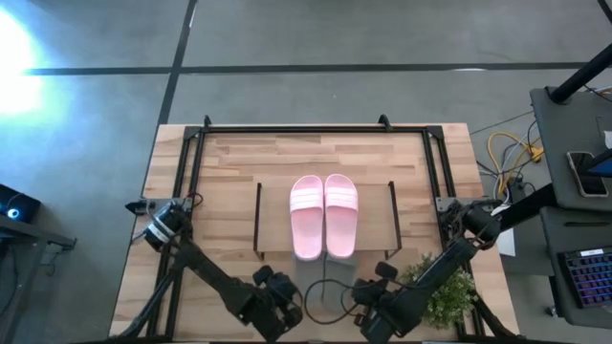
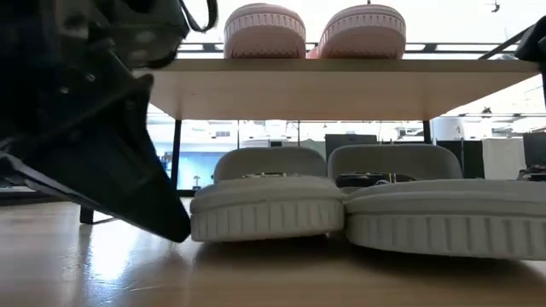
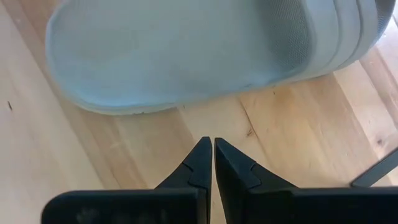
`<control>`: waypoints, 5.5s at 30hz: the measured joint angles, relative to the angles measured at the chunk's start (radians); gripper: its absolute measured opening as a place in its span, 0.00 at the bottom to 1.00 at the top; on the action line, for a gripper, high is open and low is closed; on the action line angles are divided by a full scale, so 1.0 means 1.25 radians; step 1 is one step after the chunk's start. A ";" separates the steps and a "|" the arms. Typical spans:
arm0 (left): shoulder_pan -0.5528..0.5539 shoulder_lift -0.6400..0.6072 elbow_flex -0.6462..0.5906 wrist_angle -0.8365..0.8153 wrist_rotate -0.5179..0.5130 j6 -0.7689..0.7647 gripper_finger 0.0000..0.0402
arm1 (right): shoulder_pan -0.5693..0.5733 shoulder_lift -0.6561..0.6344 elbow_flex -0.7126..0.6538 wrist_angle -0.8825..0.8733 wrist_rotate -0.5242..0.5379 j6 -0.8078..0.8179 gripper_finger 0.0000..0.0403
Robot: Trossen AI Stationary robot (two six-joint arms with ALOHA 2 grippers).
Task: Pick and place slides into the shelf
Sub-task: Adjust the gray slides under the shelf
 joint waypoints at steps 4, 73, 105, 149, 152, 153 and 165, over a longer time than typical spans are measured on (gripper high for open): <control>-0.004 -0.003 0.001 -0.017 0.039 0.001 0.00 | 0.005 0.000 0.000 -0.006 -0.002 0.000 0.03; -0.100 -0.009 0.145 -0.016 0.051 0.121 0.00 | -0.025 0.053 -0.067 0.450 -0.030 -0.026 0.03; -0.029 -0.005 0.116 0.112 0.028 0.334 0.00 | 0.008 0.018 0.004 0.401 0.120 -0.110 0.03; 0.099 0.005 -0.008 0.157 -0.050 0.518 0.00 | 0.164 -0.175 0.292 0.188 0.470 -0.229 0.03; 0.107 0.005 -0.007 0.160 -0.027 0.517 0.00 | 0.164 -0.175 0.277 0.187 0.465 -0.197 0.03; 0.108 0.005 -0.004 0.159 -0.010 0.517 0.00 | 0.164 -0.175 0.274 0.186 0.463 -0.184 0.03; -0.036 -0.021 0.145 0.242 0.184 0.424 0.00 | 0.118 -0.172 0.190 0.033 0.256 0.053 0.03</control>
